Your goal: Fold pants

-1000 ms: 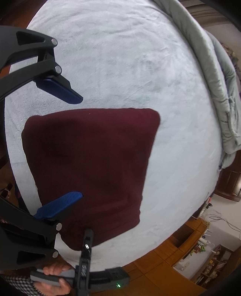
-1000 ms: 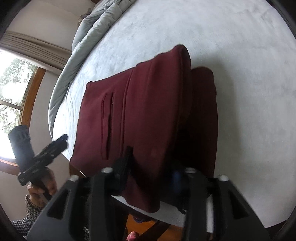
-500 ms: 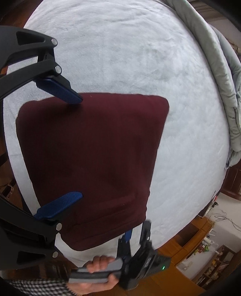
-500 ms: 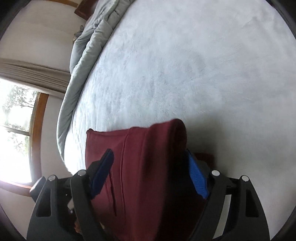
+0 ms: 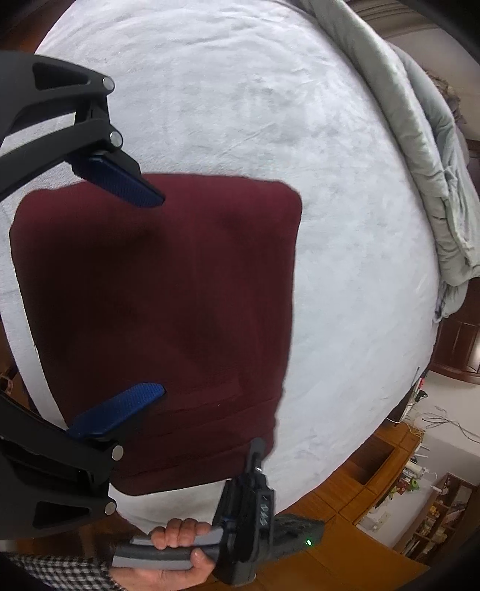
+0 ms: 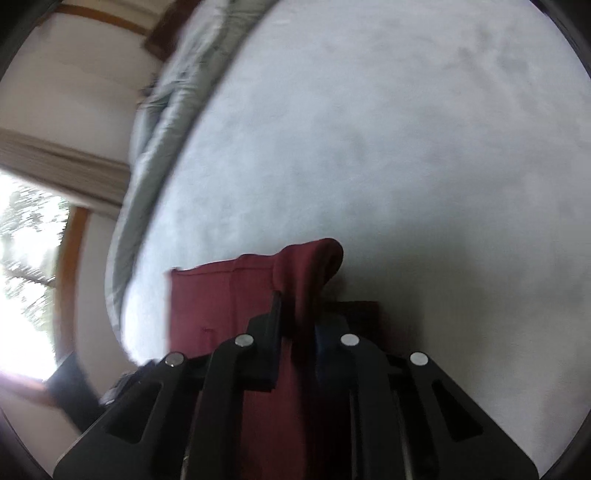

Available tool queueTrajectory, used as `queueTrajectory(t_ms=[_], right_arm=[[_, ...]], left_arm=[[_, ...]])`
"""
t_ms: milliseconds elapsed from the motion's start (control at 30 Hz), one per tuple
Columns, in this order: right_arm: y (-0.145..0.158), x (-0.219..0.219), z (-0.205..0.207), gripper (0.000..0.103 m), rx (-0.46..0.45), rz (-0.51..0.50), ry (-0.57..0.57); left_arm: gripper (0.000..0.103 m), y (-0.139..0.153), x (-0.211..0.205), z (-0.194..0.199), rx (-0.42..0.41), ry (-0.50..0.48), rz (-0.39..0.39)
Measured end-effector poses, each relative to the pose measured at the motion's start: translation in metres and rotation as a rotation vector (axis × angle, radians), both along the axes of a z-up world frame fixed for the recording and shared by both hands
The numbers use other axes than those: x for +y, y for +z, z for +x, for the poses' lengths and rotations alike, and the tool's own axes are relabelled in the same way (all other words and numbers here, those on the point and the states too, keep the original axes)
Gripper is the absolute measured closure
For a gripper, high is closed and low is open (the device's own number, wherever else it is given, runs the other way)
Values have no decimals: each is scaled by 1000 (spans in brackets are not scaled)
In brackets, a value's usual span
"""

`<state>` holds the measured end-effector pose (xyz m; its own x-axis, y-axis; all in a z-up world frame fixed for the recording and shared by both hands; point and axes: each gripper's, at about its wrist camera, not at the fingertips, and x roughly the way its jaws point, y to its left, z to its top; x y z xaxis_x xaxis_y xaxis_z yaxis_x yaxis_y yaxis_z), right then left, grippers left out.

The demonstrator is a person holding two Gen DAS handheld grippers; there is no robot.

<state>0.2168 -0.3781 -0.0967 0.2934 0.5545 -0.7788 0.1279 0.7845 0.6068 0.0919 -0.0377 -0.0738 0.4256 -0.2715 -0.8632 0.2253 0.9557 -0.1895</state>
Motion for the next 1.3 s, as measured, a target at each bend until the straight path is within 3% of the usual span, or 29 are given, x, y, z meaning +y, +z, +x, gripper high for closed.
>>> queueTrajectory(t_ms=[133,267,467,667,900,1067,1233,1300], right_arm=[[-14,1,-3,86,17,17,1],[4,5,-14,60,-35,-4,32],[30,7,-57,55,-66,-38,73],[31,13,-107,47,-31,-50,111],[21,25,-135,47,-18,-69,155],[28,31,-138,58,-44,-91,179],[19,34,-130,57,-24,-77,187],[16,39,-127,71,-21,-86,203]], left_arm=[[7,6,-1,-4,-19,2,-5],[6,13,0,-6,-37,6,-13],[5,18,0,-9,-47,10,-20],[4,18,4,-12,-42,11,-24],[4,0,29,-16,38,108,-14],[4,-16,52,-21,85,164,-5],[4,-28,66,-25,136,209,-21],[4,-31,69,-25,152,217,-32]])
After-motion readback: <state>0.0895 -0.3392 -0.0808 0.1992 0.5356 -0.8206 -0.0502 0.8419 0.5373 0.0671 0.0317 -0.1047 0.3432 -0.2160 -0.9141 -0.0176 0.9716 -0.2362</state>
